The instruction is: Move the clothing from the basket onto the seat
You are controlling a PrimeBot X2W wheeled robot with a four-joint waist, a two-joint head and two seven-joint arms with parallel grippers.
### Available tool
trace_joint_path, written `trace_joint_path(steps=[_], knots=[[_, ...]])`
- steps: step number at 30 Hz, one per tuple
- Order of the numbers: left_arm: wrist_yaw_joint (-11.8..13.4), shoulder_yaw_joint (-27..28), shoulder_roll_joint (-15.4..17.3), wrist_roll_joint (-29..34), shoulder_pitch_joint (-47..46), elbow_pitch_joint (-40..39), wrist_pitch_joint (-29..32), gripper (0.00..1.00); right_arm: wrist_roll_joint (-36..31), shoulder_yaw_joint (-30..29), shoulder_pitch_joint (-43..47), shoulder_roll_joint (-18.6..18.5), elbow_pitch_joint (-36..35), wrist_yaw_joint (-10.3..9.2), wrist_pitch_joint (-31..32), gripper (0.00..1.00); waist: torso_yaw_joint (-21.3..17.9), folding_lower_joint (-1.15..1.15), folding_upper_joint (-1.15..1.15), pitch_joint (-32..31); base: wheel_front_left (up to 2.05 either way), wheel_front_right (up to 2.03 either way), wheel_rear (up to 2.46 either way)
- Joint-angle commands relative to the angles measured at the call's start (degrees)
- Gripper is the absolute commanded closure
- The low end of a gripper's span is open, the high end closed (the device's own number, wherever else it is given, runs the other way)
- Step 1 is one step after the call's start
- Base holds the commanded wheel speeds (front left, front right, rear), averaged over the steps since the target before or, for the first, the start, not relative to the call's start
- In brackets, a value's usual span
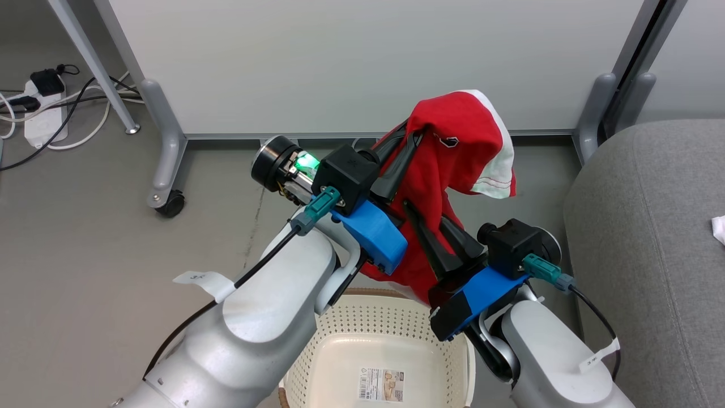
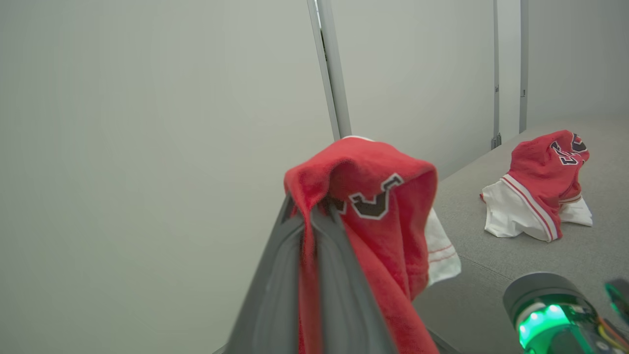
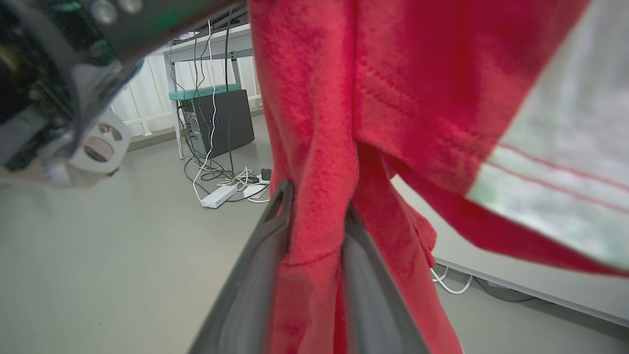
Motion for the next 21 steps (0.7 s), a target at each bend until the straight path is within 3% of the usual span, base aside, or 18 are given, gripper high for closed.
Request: trace_joint_path(steps=[1,21], knots=[[-0.1,-0.1,-0.1,-0.3,-0.7,0.1,-0.4,1.00,0.3,0.1,-0.9,0.0,0.1,0.03,-0.2,1.00,0.0,-0.01,0.00,0.0,0.00,0.00,0.00],[0.0,-0.8,0.0,-0.8,-1.0,1.4,-1.1,1.00,-0.1,0.3,-0.4,0.0,-1.1,0.03,-0.2,1.00,-1.0,-0.01,0.00,0.0,0.00,0.00,0.00]])
